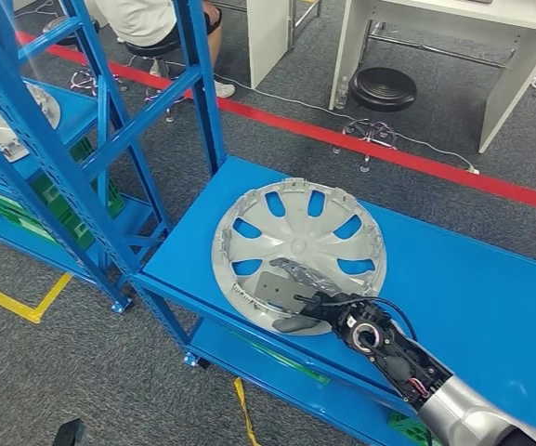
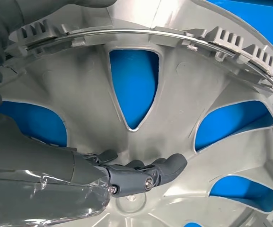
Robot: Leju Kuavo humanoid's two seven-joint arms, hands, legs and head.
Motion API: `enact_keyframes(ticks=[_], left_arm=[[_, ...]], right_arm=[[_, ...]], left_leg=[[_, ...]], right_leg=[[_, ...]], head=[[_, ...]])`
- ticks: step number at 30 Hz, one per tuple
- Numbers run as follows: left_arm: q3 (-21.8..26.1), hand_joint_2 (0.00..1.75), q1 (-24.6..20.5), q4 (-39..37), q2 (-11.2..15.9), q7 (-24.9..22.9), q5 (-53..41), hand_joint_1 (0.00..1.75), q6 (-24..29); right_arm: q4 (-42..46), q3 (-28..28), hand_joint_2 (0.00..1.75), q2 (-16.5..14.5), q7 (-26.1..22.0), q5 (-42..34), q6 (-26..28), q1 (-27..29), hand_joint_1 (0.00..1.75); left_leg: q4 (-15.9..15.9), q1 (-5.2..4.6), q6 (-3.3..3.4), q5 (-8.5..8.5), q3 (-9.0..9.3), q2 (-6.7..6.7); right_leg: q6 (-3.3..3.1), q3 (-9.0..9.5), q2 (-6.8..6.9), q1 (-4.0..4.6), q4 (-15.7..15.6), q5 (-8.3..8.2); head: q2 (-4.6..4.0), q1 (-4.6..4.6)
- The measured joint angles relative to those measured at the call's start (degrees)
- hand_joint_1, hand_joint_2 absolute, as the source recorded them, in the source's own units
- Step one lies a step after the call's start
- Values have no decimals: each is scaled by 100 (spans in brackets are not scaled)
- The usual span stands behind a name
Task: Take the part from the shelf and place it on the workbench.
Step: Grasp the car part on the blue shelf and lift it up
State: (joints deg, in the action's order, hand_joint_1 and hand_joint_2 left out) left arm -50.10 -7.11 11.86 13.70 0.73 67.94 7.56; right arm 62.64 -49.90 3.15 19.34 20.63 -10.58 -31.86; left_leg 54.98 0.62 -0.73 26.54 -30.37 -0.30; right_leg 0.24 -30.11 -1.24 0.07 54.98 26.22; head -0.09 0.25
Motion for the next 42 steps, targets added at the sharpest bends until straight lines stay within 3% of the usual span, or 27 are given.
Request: enact_keyframes(ticks=[7, 13, 16, 42], left_arm=[[-26, 0, -1, 0, 0, 5, -5, 0, 0], [-26, 0, 50, 0, 1, 95, 97, 0, 2], [-26, 0, 71, -1, 9, 113, 104, 0, 2], [-26, 0, 76, -1, 15, 99, 207, 0, 50]], right_arm=[[-50, 0, 175, -2, -79, -4, 107, -13, 0], [26, 172, 175, -2, -691, -267, 837, 83, 0], [83, 280, 175, -2, -779, -333, 964, 108, 0], [230, 416, 175, -55, -998, -389, 557, 118, 0]], left_leg=[[0, 0, -1, 1, 7, 3], [0, 0, -2, 0, -3, -2], [0, 0, -3, 0, -8, -2], [-2, 0, -13, 13, -32, -6]], right_leg=[[0, 5, -2, 0, -1, 0], [0, 0, 4, 0, 1, 0], [1, -6, 3, -1, 1, 0], [0, -25, 4, -1, 2, 14]], head=[[0, 1], [-1, 3], [-1, 8], [1, 2]])
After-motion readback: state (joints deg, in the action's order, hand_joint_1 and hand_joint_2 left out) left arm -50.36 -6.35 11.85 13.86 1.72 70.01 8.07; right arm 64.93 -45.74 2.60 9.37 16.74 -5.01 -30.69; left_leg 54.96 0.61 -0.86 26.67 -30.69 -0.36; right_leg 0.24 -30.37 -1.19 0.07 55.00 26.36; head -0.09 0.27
